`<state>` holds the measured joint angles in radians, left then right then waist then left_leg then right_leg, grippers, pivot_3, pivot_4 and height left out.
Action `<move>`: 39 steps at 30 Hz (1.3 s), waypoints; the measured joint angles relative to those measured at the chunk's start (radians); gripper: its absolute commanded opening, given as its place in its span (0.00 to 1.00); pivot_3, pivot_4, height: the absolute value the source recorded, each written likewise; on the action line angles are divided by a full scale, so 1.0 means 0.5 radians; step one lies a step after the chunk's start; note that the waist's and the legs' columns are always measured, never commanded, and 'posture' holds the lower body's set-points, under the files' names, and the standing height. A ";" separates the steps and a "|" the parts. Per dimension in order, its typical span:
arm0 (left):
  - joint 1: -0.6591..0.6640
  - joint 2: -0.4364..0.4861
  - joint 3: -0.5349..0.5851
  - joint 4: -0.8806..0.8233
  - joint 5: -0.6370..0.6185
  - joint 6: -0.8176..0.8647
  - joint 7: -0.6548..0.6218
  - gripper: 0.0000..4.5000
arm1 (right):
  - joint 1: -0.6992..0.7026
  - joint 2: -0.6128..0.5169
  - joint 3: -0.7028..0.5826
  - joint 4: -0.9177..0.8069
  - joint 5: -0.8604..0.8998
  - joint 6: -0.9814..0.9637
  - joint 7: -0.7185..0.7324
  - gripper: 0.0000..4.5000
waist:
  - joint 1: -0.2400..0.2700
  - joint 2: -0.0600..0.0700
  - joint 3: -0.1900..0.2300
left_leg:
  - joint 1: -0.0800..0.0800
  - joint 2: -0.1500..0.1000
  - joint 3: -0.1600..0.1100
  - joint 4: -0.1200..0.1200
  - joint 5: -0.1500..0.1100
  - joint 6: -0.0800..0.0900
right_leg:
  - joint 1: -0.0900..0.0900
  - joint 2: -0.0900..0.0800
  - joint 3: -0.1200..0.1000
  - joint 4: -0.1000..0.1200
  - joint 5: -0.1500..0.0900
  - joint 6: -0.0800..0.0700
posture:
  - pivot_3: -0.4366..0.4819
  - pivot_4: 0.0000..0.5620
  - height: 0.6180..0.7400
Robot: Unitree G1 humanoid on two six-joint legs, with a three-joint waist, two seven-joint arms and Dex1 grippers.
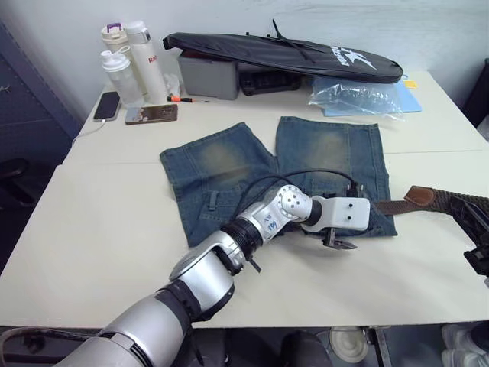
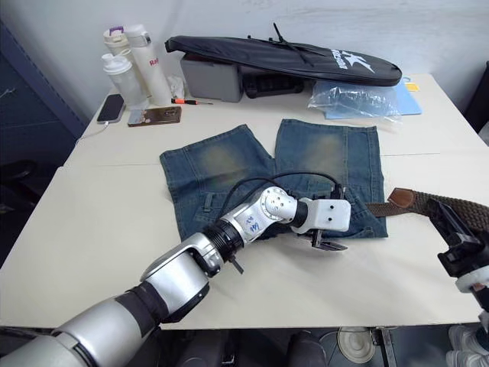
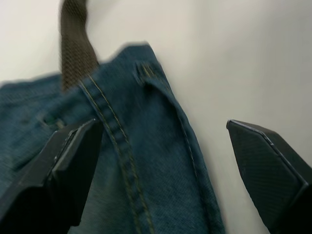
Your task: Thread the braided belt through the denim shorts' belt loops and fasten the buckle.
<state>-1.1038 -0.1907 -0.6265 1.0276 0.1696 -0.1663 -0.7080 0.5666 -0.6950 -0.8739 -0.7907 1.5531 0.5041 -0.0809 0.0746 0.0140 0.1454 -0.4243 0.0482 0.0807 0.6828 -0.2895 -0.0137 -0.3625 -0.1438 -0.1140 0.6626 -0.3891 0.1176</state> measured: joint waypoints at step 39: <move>0.577 0.882 0.434 -1.732 -0.546 1.057 -1.276 1.00 | 0.069 -0.253 0.269 -0.074 0.311 0.183 -0.142 0.00 | -0.039 0.002 -0.002 | 0.006 0.000 -0.024 0.002 0.001 -0.004 | 0.011 0.006 0.002 0.017 0.000 0.000 | 0.48 0.27 0.23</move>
<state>-0.8153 0.2502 -0.4096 0.1617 -0.1032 0.3623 -1.3460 0.6009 -0.8213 -0.7394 -0.8275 1.7087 0.5953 -0.1520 0.0553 0.0150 0.1443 -0.4214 0.0480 0.0685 0.6837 -0.2893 -0.0155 -0.3572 -0.1410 -0.1132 0.6711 -0.3889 0.1177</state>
